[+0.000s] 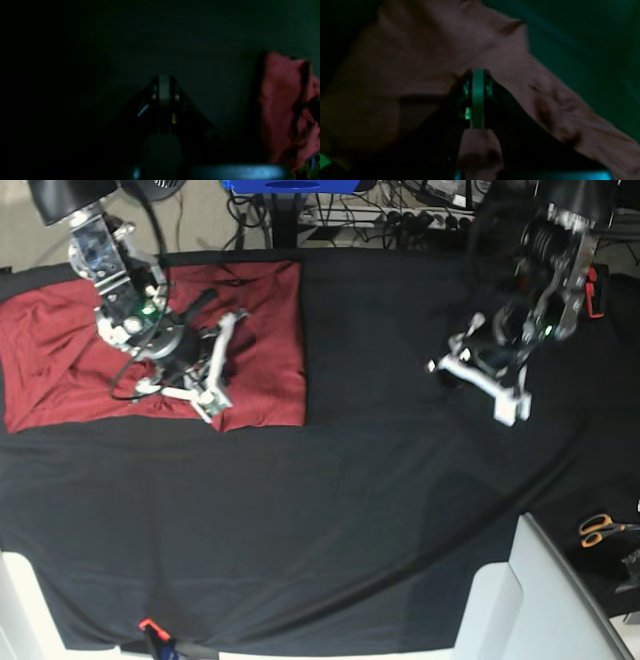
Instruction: Fold the T-shirt properly
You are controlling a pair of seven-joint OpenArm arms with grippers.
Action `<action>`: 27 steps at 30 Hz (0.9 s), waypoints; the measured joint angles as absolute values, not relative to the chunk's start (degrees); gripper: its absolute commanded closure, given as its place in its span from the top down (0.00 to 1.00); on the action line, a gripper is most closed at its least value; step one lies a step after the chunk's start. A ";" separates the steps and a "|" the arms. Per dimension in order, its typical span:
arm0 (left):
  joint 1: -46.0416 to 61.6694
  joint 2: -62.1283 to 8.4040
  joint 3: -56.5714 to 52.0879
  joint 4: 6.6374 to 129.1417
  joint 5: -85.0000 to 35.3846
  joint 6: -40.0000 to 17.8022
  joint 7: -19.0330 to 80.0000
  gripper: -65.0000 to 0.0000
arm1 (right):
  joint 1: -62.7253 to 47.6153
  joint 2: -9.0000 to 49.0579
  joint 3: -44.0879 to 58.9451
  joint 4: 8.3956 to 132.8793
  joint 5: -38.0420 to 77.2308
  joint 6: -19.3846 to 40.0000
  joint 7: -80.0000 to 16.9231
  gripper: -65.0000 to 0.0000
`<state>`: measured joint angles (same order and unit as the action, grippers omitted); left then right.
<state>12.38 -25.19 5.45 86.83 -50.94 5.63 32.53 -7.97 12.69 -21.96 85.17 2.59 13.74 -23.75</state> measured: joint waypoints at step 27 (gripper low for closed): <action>17.30 -20.99 -0.34 86.35 -42.89 4.89 32.32 0.00 | -6.09 11.05 -18.83 79.37 2.57 7.68 -24.93 0.00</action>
<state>17.30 -20.99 -0.34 86.35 -42.89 4.89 32.32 -6.09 11.05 -18.83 79.37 2.57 7.68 -24.93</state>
